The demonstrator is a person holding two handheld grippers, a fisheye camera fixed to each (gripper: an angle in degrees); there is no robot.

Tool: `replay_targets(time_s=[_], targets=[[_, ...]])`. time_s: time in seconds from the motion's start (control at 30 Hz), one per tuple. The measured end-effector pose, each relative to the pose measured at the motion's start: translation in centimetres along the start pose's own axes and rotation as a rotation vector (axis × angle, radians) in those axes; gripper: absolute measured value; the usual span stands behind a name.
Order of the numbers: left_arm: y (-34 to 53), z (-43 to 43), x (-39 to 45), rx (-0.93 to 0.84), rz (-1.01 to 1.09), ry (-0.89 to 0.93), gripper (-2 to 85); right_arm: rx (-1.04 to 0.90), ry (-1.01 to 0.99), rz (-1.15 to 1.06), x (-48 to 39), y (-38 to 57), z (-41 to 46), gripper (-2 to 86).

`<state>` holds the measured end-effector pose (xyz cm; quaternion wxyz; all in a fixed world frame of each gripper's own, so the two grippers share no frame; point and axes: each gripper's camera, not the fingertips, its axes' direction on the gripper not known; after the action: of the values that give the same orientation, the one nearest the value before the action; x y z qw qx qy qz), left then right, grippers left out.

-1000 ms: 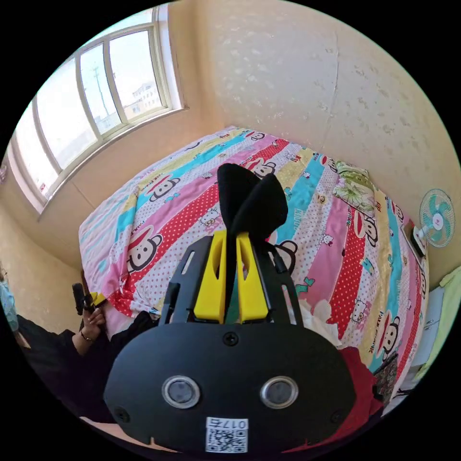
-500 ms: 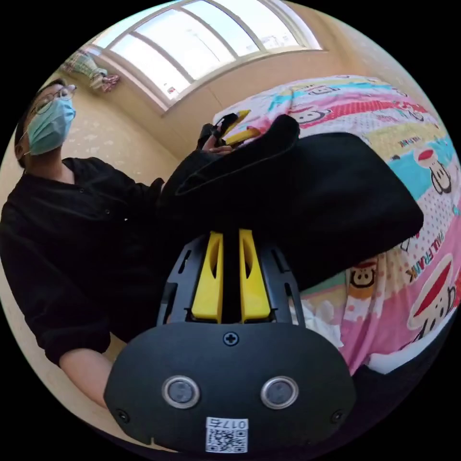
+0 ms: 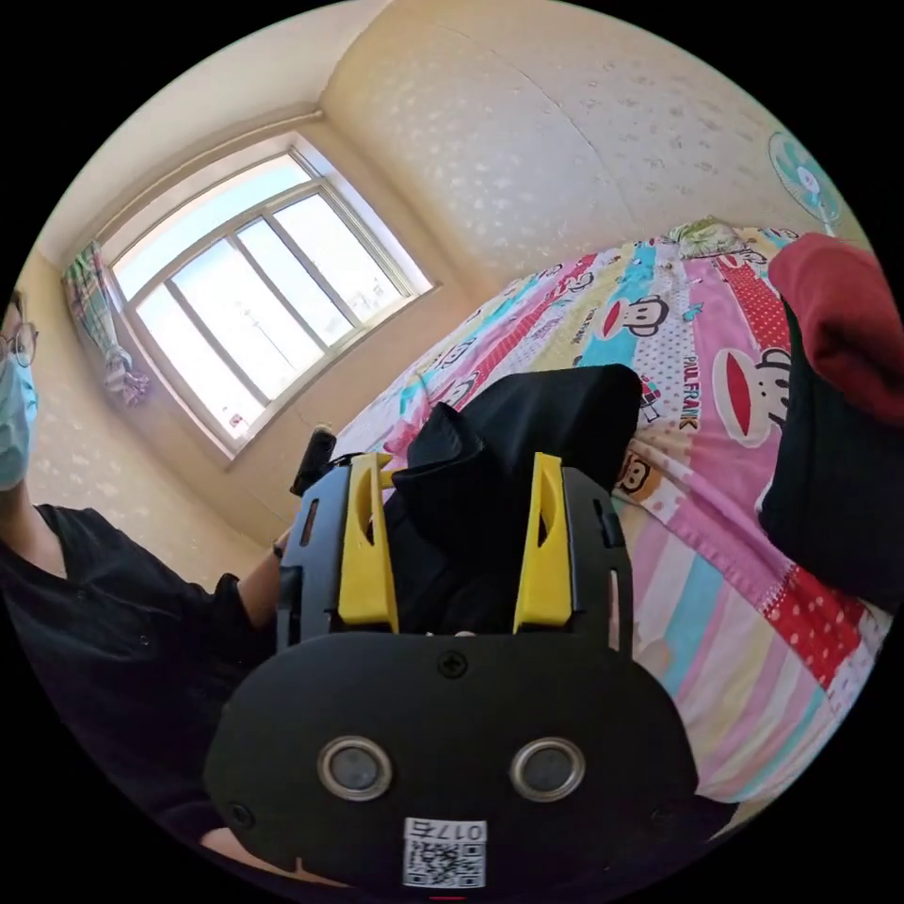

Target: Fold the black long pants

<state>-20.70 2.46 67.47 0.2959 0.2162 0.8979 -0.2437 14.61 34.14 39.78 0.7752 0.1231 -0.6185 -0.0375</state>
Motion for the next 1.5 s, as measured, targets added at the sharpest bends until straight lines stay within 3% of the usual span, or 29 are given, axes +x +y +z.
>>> replay_targets(time_s=[0.13,0.23,0.33,0.4,0.47,0.57,0.63,0.7,0.77,0.83,0.97,1.03,1.1,1.27,1.33,1.4,1.5], targets=[[2.7,1.9,-0.2,-0.041,-0.007,-0.135,17.6,-0.289,-0.073,-0.109,-2.0,-1.8,6.9,6.8],[3.3,3.3,-0.5,-0.158,-0.044,-0.208,12.2,-0.169,-0.008,-0.227,-5.6,-2.2,4.6,5.3],[4.3,4.3,-1.2,-0.205,-0.079,-0.164,7.0,-0.02,-0.15,-0.335,-8.6,-2.4,-0.1,5.2],[6.0,4.2,-0.9,-0.175,-0.073,-0.14,6.7,-0.071,-0.149,-0.469,-10.7,-1.2,-0.8,5.4],[7.6,3.9,-1.7,-0.161,-0.115,-0.121,7.3,-0.349,0.002,-0.572,-11.3,1.9,2.0,6.1],[10.3,2.3,-4.7,-0.098,-0.213,-0.035,10.3,-0.651,0.08,-0.426,-8.5,5.2,5.7,8.0],[11.4,1.2,-6.9,-0.055,-0.264,0.037,12.6,-0.574,0.088,-0.314,-7.2,5.7,4.7,8.9],[11.7,0.1,-8.8,-0.012,-0.291,0.11,15.6,-0.377,0.04,-0.211,-6.3,5.7,1.8,10.1],[11.3,-0.5,-8.9,0.02,-0.268,0.128,17.1,-0.057,-0.128,-0.111,-4.9,6.2,-2.7,11.6],[10.5,-1.1,-8.2,0.057,-0.215,0.11,17.8,0.082,-0.177,-0.046,-3.6,6.6,-4.0,12.3],[8.0,-0.1,-5.9,0.073,-0.083,0.003,17.8,-0.091,-0.078,0.057,-2.3,6.3,-1.0,13.1],[7.0,2.7,-6.1,-0.035,-0.074,-0.128,15.8,-0.063,-0.006,0.113,-2.0,6.9,-0.6,13.0],[7.1,7.1,-7.9,-0.252,-0.116,-0.269,13.6,-0.044,-0.043,0.142,-1.4,7.6,-0.5,13.3],[9.2,4.1,-8.3,-0.047,-0.12,-0.31,18.9,-0.007,-0.068,0.169,-0.6,8.2,-1.4,14.3],[9.6,4.6,-9.2,-0.058,-0.114,-0.289,15.5,0.013,-0.081,0.185,0.0,8.2,-1.7,14.3],[10.3,7.2,-11.0,-0.159,-0.189,-0.122,10.4,0.008,-0.135,0.215,1.0,8.0,-1.7,14.5],[11.1,6.4,-9.8,-0.158,-0.149,-0.172,10.0,0.042,-0.126,0.254,1.7,8.1,-2.8,15.4]])
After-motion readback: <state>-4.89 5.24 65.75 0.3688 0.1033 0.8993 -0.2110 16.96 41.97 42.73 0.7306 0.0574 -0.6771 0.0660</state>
